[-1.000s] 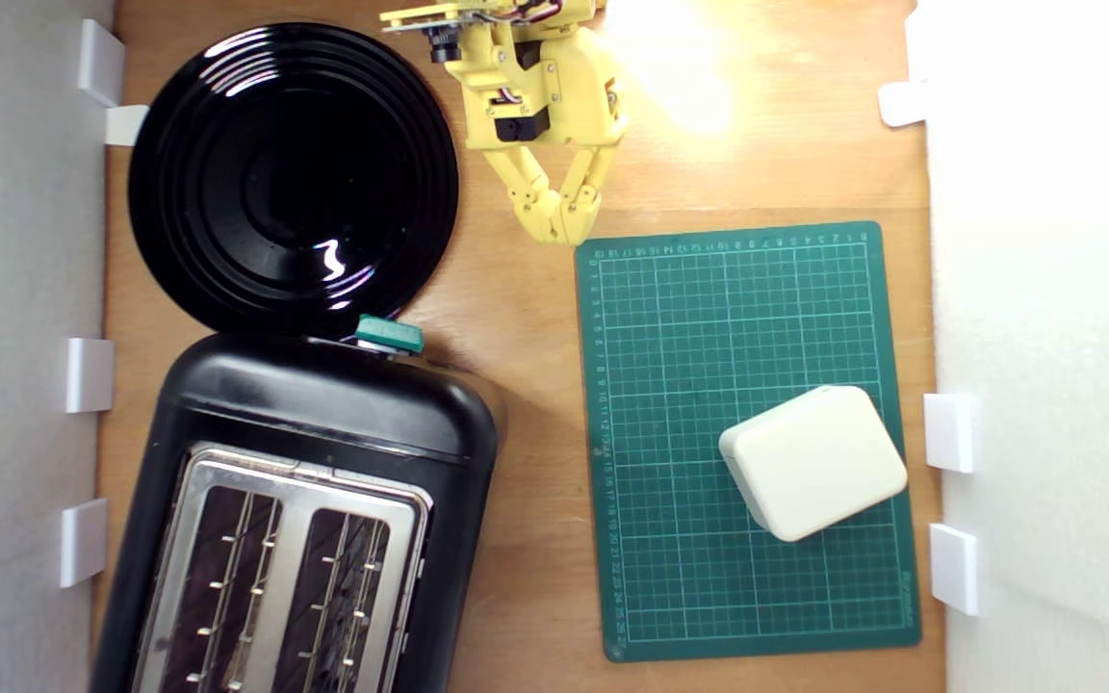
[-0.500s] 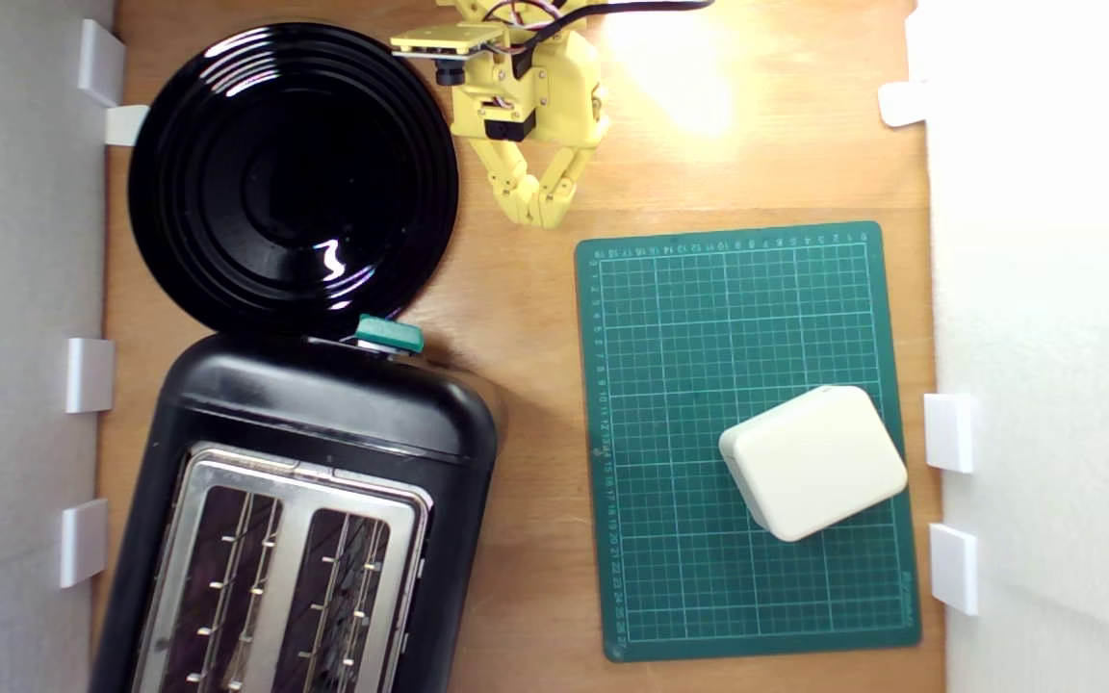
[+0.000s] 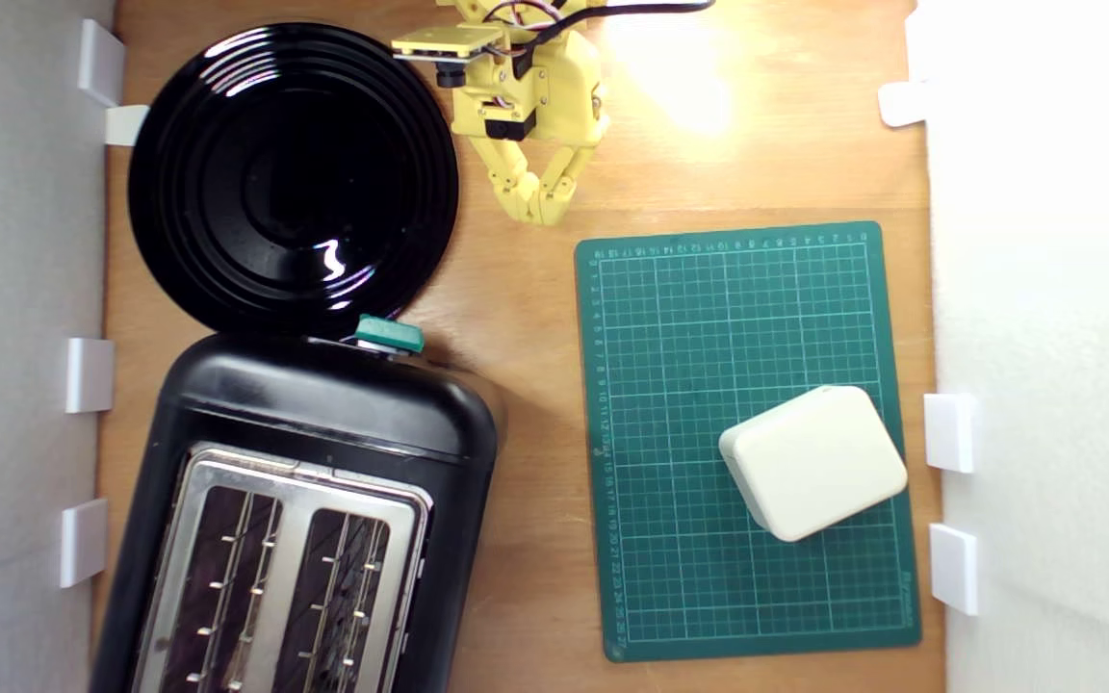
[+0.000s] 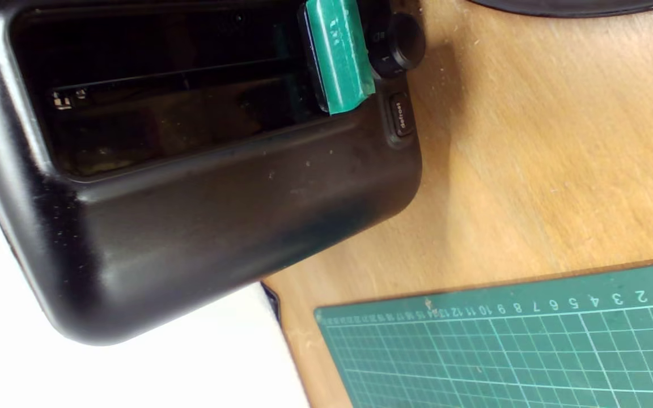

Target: Start toaster

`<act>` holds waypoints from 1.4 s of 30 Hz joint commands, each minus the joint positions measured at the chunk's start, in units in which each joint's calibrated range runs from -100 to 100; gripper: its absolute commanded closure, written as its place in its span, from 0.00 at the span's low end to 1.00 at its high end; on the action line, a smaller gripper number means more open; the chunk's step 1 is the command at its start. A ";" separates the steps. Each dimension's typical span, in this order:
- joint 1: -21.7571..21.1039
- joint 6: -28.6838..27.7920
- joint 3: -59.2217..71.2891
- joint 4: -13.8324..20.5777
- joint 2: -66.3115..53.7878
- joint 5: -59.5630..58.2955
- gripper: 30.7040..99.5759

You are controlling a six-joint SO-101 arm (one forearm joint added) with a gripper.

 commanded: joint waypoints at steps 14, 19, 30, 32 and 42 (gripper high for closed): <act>-1.24 -1.80 0.21 0.28 -0.75 0.14 0.99; -1.71 -3.48 0.21 1.59 -0.75 0.05 0.99; -1.79 -5.89 0.30 2.72 -0.75 0.22 0.99; -1.79 -7.15 0.66 3.56 -0.75 0.14 0.99; -1.79 -7.52 0.84 3.56 -0.67 0.05 0.99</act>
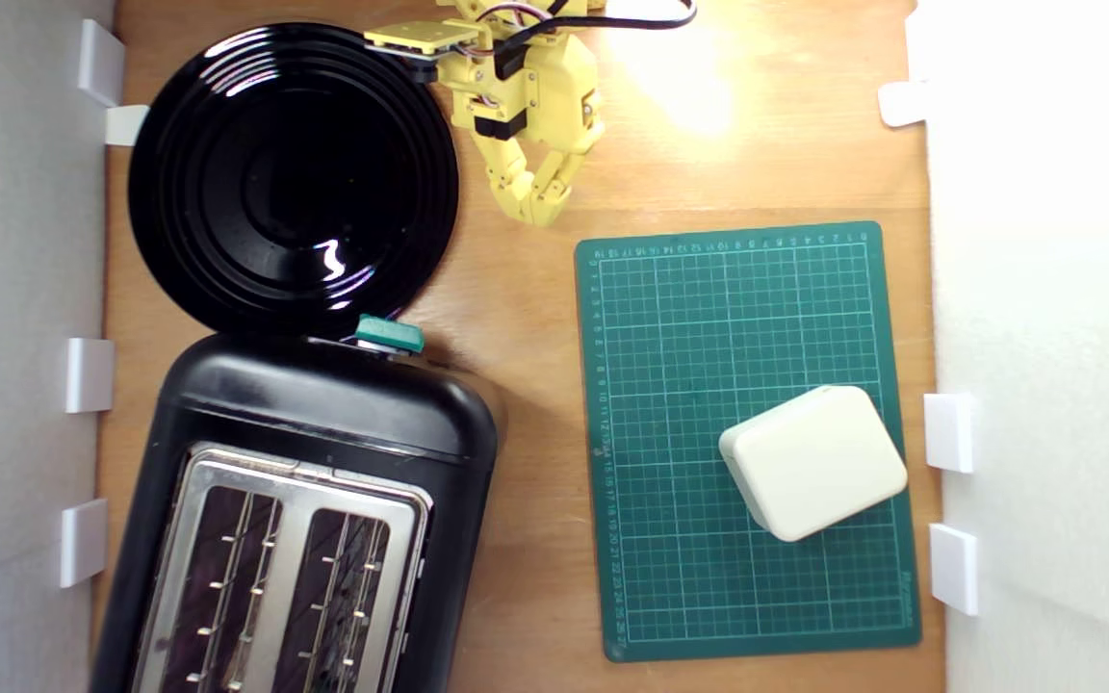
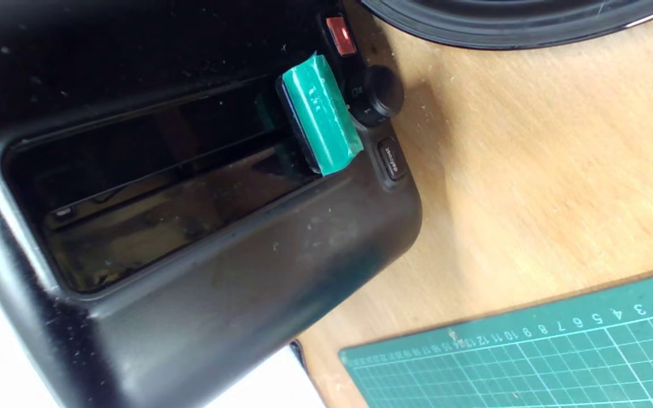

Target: Start toaster

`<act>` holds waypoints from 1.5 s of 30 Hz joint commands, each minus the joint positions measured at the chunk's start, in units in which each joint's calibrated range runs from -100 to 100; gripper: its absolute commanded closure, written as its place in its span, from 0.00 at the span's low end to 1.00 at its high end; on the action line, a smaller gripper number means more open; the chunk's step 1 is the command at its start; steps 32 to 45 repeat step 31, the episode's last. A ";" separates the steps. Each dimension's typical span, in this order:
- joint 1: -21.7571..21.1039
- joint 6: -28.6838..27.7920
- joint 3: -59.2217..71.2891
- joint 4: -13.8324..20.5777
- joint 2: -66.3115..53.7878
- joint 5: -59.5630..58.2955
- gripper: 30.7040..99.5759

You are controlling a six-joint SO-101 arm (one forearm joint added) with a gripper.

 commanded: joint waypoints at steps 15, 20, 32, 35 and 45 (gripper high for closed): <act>-0.37 -0.03 0.38 4.33 -0.42 0.05 0.99; -0.37 -0.03 0.38 4.33 -0.42 0.05 0.99; -0.37 -0.03 0.38 4.33 -0.42 0.05 0.99; -0.37 -0.03 0.38 4.33 -0.42 0.05 0.99; -0.37 -0.03 0.38 4.33 -0.42 0.05 0.99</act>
